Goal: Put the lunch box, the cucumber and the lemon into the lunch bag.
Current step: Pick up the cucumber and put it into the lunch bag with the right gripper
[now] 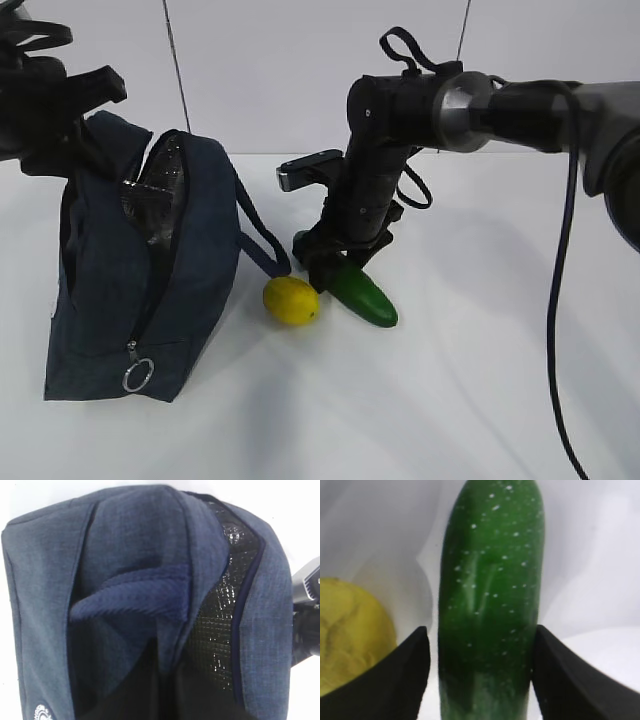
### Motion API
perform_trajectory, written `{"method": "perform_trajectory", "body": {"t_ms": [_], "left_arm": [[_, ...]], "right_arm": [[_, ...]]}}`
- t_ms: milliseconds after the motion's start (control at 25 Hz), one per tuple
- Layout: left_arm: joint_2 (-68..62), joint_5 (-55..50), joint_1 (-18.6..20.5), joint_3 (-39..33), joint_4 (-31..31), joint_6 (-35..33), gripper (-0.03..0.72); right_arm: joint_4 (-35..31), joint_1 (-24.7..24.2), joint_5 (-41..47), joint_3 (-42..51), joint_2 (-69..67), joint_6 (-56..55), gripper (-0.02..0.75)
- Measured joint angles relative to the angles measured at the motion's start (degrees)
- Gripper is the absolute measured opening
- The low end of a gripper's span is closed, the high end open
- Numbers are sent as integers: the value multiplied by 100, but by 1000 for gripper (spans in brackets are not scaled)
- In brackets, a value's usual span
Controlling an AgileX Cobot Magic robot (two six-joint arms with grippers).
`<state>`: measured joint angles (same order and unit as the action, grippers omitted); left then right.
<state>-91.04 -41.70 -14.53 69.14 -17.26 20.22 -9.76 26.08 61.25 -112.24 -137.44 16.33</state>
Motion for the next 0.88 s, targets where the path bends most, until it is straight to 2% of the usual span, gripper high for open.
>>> {"method": "perform_trajectory", "body": {"t_ms": [200, 320, 520, 720, 880], "left_arm": [[0, 63, 0, 0, 0, 0, -7], [0, 87, 0, 0, -12, 0, -7], [0, 87, 0, 0, -12, 0, -7], [0, 97, 0, 0, -22, 0, -7], [0, 107, 0, 0, -22, 0, -7]], "right_arm": [[-11, 0, -76, 0, 0, 0, 414], [-21, 0, -76, 0, 0, 0, 384], [-21, 0, 117, -144, -8, 4, 377], [18, 0, 770, -930, -21, -17, 377], [18, 0, 859, -1338, 199, -296, 377]]}}
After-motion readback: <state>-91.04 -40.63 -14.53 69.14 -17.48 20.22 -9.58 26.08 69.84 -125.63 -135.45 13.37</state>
